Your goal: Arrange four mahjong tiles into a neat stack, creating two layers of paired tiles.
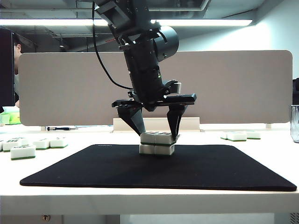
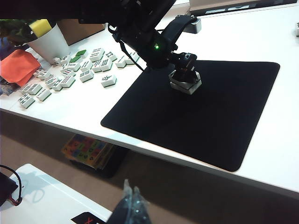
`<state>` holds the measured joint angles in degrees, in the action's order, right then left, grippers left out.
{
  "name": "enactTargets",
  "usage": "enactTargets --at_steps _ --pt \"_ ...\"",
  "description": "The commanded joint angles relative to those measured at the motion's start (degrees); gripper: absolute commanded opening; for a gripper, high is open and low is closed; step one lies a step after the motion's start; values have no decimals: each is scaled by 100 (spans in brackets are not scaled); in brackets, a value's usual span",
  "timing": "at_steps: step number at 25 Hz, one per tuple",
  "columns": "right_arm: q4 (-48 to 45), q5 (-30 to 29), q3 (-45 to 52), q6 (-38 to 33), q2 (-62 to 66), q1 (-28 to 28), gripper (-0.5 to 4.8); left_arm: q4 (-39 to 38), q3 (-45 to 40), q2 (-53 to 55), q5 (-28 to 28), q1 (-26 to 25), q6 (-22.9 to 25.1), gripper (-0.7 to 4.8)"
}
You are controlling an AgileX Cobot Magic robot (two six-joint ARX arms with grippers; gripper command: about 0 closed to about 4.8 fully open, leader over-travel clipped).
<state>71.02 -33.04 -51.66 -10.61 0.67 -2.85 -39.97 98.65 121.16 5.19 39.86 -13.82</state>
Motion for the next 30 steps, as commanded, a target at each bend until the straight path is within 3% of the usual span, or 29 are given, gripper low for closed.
enactTargets --at_steps 1,3,5,19,23,30 --pt "-52 -11 -17 20 -68 -4 -1 24 15 -20 17 2 -11 359" --pt "-52 -11 -17 20 -68 -2 -1 22 15 -20 15 2 -9 420" --pt "-52 -11 -17 20 -68 -2 -1 22 15 -20 13 2 -11 436" --pt "-52 -9 -17 20 -68 -2 -1 -177 129 -20 17 2 -11 428" --pt "-55 -9 -17 20 -68 -2 -1 -197 129 -20 17 2 -11 361" --pt "-55 -11 -15 20 -68 -2 -1 -197 129 -20 15 4 -11 375"
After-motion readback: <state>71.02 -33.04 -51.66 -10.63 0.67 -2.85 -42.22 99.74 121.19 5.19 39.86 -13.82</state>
